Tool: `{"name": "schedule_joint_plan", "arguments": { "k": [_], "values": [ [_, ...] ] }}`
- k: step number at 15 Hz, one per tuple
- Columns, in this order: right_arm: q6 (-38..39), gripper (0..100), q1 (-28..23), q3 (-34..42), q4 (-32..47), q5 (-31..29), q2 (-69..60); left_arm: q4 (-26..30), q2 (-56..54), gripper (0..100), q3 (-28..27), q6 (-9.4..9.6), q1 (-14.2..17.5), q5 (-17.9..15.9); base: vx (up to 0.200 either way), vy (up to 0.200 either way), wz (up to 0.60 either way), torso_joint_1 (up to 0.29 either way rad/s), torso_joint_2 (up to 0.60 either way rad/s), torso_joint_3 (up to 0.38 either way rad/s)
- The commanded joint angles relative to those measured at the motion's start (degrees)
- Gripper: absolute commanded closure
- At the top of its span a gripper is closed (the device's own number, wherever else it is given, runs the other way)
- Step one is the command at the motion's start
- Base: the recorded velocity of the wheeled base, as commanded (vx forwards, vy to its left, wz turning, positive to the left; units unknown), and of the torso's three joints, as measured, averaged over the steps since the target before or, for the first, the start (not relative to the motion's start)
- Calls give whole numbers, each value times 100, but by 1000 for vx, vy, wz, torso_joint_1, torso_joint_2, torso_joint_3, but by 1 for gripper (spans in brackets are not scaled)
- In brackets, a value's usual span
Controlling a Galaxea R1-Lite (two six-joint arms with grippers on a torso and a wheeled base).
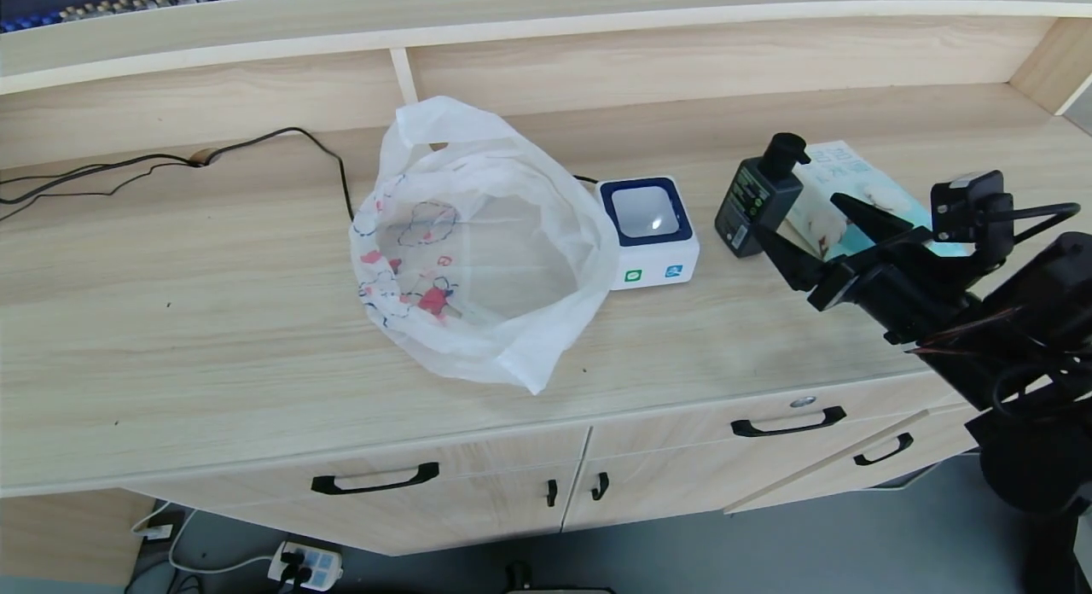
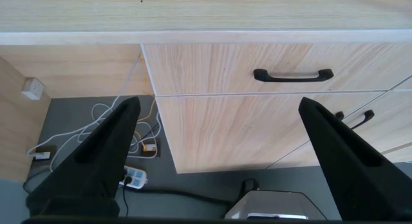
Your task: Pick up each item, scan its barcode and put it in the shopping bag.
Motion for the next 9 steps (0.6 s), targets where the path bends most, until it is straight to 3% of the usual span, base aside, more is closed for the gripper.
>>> {"name": "schedule_joint_plan", "arguments": {
  "k": [1,9],
  "values": [
    [14,0,29,-368,-6,-54,333,-11,-2,0,0,-2,0,4,0,0,0,0,0,0],
    [225,0,91,-1124,-6,-458,957,-19,-2,0,0,7,0,4,0,0,0,0,0,0]
  ]
}}
